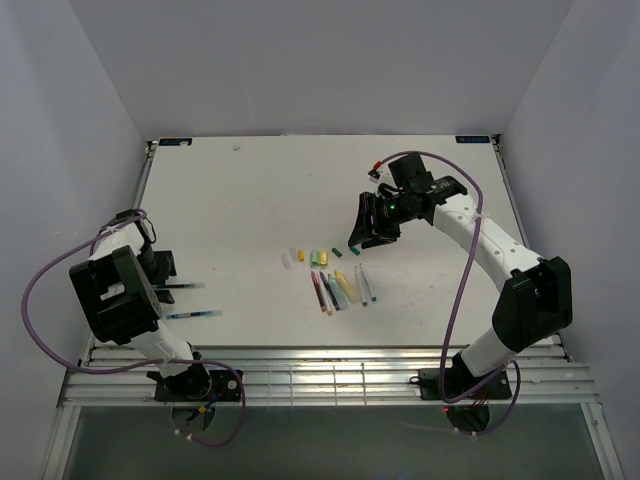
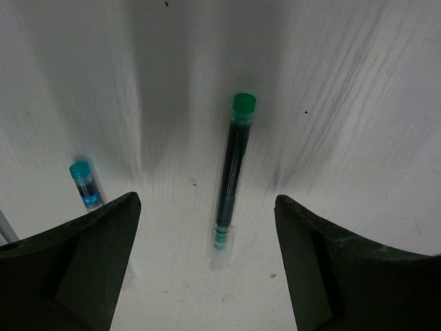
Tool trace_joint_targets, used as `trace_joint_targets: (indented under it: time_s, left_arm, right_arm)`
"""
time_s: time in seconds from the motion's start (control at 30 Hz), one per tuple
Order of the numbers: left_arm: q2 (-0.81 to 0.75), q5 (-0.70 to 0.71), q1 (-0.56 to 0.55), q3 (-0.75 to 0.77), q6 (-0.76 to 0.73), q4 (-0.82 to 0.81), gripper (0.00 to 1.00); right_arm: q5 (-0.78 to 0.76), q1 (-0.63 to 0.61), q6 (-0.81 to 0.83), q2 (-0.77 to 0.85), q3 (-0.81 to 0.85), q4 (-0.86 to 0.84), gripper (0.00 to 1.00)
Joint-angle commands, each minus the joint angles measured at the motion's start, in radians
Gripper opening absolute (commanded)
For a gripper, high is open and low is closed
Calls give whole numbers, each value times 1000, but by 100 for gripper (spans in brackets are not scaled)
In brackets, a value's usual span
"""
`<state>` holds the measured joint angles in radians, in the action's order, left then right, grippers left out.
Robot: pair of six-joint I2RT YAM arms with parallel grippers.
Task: Open the pen caps
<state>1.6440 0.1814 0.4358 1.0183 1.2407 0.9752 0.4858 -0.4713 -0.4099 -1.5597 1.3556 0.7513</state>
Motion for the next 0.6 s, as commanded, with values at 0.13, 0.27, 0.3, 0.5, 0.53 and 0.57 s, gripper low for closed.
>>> trace_joint_targets:
  time_s: [0.13, 0.27, 0.3, 0.5, 0.53, 0.57]
  left_arm:
    - [31, 12, 6, -3, 42, -26, 81]
    - [39, 23, 9, -24, 45, -38, 74]
    - [42, 23, 9, -29, 42, -39, 72]
    - [74, 27, 9, -21, 22, -55, 55]
    - [77, 29, 9, -21, 16, -59, 46]
    - [80, 24, 9, -21, 10, -62, 41]
  right_arm:
    - [22, 3, 29, -7, 0, -21, 51]
    - [19, 2, 33, -7, 0, -20, 51]
    - [16, 5, 33, -3, 0, -20, 51]
    - [4, 7, 37, 13, -7, -9, 51]
    - [0, 7, 37, 16, -9, -9, 51]
    - [-3, 7, 37, 23, -9, -7, 51]
